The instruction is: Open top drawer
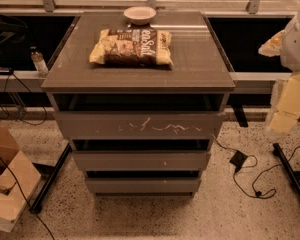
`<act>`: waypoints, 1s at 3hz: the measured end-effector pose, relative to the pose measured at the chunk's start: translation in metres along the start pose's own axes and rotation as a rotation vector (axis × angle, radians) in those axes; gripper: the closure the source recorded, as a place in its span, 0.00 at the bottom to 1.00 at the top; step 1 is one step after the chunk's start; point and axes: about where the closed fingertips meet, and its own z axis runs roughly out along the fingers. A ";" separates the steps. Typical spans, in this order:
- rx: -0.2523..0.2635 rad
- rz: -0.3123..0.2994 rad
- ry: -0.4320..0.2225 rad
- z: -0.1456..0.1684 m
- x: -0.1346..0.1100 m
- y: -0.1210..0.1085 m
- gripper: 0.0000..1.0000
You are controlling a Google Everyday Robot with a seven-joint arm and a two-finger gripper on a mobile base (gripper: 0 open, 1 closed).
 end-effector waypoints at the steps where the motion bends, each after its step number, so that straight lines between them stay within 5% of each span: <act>1: 0.000 0.000 0.000 0.000 0.000 0.000 0.00; 3: 0.002 -0.008 -0.099 0.035 -0.006 -0.002 0.00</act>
Offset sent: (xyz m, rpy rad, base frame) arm 0.0113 0.0061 -0.0345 0.1000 -0.0253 0.0314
